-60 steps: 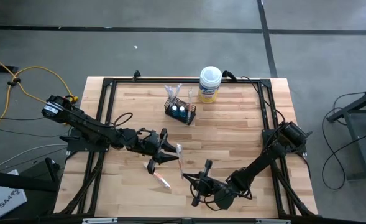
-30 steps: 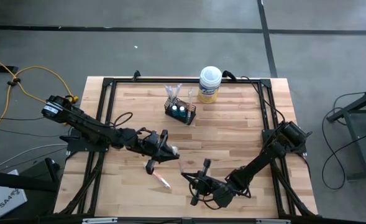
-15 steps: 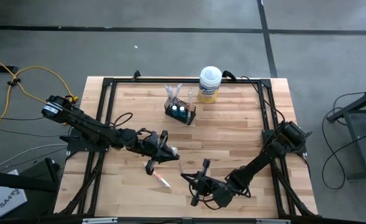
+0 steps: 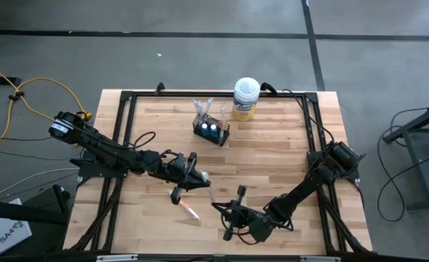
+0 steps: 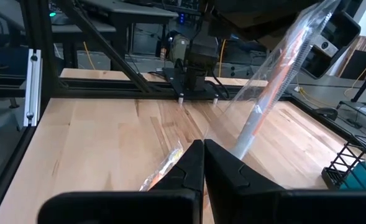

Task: Pick & Place toothbrushing station
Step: Put the right orange toothbrush into the black mesh organizer

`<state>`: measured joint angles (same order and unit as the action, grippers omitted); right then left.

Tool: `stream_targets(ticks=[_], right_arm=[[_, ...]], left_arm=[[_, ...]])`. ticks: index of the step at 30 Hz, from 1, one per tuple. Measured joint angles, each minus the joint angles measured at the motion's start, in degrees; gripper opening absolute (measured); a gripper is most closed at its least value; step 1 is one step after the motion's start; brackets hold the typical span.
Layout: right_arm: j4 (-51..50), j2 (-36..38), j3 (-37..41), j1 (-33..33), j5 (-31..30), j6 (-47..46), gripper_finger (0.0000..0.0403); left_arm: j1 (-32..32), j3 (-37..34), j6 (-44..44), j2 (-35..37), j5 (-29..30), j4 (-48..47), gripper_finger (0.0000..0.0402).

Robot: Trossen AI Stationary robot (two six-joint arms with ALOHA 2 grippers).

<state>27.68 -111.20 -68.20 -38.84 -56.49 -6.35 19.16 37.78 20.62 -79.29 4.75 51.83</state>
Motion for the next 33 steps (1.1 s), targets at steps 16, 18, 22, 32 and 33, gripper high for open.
stream_targets(ticks=[16, 18, 22, 32, 33], right_arm=[[-0.37, 0.00, 0.00, -0.01, 1.18, 0.14, 0.0058], [-0.35, 0.00, 0.00, -0.03, 0.50, 0.15, 0.0079], [-0.24, 0.00, 0.00, -0.51, -2.40, 1.54, 0.0112], [0.44, 3.34, -0.02, -6.17, -22.21, 5.62, 0.0146], [0.72, 3.78, -0.09, -6.68, -23.75, 6.04, 0.0146]], left_arm=[[-0.02, -0.02, -0.17, -0.02, -0.35, -0.11, 0.0009], [-0.03, -0.02, -0.22, -0.02, -0.15, -0.12, 0.0009], [-0.04, -0.02, -0.21, -0.02, -0.17, -0.59, 0.0010], [-2.29, -0.02, -5.05, -0.02, 1.70, -2.32, 0.0010], [-2.75, -0.02, -5.88, -0.02, 2.57, -2.29, 0.0010]])
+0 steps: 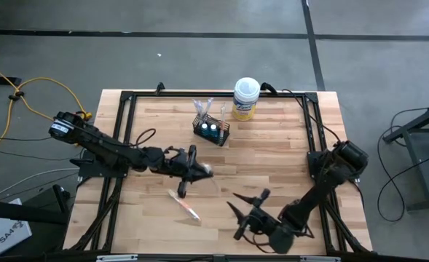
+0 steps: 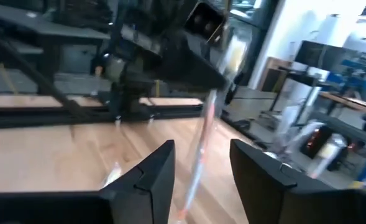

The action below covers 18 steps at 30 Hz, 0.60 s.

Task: Pick & Place toothbrushing station
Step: Put the right orange toothbrush into the black mesh organizer

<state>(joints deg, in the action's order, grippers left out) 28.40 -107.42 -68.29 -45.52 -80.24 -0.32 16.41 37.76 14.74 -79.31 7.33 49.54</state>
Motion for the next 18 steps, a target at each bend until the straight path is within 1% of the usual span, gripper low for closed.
stream_targets(ticks=[5, 7, 12, 15, 18], right_arm=[[-0.22, 0.50, -0.02, -2.57, -6.67, 0.63, 0.0143], [-0.27, 0.50, 0.00, -2.86, -8.09, 0.64, 0.0142], [-0.28, 0.50, 0.00, -2.33, -7.94, 0.33, 0.0142], [-0.28, 0.50, 0.04, -2.03, -7.70, 0.05, 0.0142], [-0.33, 0.50, 0.04, -1.62, -6.22, -1.31, 0.0142]], left_arm=[[-3.44, 0.00, -3.13, 0.00, 5.46, -0.32, 0.0010], [-5.11, 0.00, -4.11, 0.00, 7.38, -0.45, 0.0010], [-9.60, 0.00, -4.90, 0.00, 10.88, -0.39, 0.0010], [-12.02, 0.48, -6.02, 0.00, 11.09, -1.18, 0.0010], [-13.83, 2.34, -8.02, 0.00, 11.30, -2.79, 0.0010]])
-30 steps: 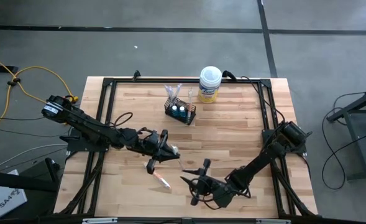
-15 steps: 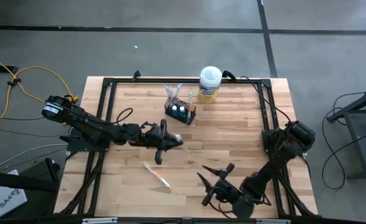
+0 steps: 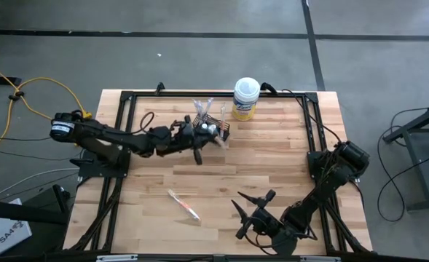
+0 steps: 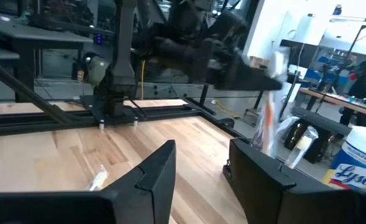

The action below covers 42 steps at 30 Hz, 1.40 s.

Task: Pick & Place toothbrushing station
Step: Put the right orange toothbrush into the black mesh organizer

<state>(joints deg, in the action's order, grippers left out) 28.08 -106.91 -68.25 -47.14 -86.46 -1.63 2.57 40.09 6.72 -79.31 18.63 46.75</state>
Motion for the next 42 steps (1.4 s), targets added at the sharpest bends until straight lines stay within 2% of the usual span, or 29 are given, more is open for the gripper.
stream_targets(ticks=[8, 17, 21, 42], right_arm=[[-0.04, 0.00, 0.04, 0.05, 0.07, -0.26, 0.0142], [-0.33, 0.00, 0.04, 0.05, 0.93, -0.28, 0.0142], [-0.58, 0.00, 0.04, 0.05, 0.95, -0.28, 0.0142], [-1.38, 0.00, 0.04, 0.05, 1.23, -1.75, 0.0142]], left_arm=[[-5.76, 6.00, -2.67, -1.43, -0.38, -7.60, 0.0010], [-12.16, 6.38, -2.25, -6.69, -1.42, -3.42, 0.0010], [-14.13, 6.56, -1.16, -8.01, -3.61, -2.36, 0.0010], [-15.59, 6.56, 0.63, -9.47, -5.46, -5.92, 0.0010]])
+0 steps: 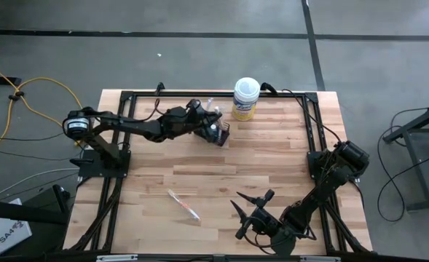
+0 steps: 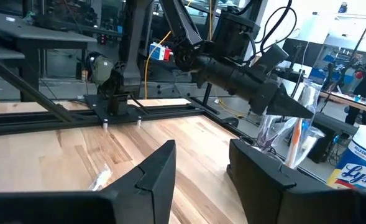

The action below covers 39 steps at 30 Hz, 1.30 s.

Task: Pick & Place toothbrushing station
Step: Put the right orange toothbrush into the black mesh organizer

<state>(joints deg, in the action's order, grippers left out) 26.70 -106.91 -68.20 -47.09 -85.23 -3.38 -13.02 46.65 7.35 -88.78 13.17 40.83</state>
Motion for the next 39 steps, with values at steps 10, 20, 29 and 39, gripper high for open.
stream_targets(ticks=[10, 20, 29, 39], right_arm=[[-0.01, 0.00, 0.00, 0.00, 0.20, -0.07, 0.0142], [-0.19, 0.00, 0.00, -0.04, 0.37, -0.98, 0.0142], [-0.51, 0.00, 0.00, -0.04, 1.58, -1.49, 0.0142], [-0.50, 0.00, 0.00, -0.04, 3.07, -1.49, 0.0142]], left_arm=[[-0.37, 0.00, 0.58, -6.59, 0.47, 5.17, 0.0010], [-0.37, 0.00, 1.66, -10.12, 0.52, 6.69, 0.0010], [-0.39, 0.00, 1.64, -10.13, 0.68, 5.28, 0.0030], [-0.83, 0.00, 1.51, -10.13, 0.70, 5.37, 0.0093]])
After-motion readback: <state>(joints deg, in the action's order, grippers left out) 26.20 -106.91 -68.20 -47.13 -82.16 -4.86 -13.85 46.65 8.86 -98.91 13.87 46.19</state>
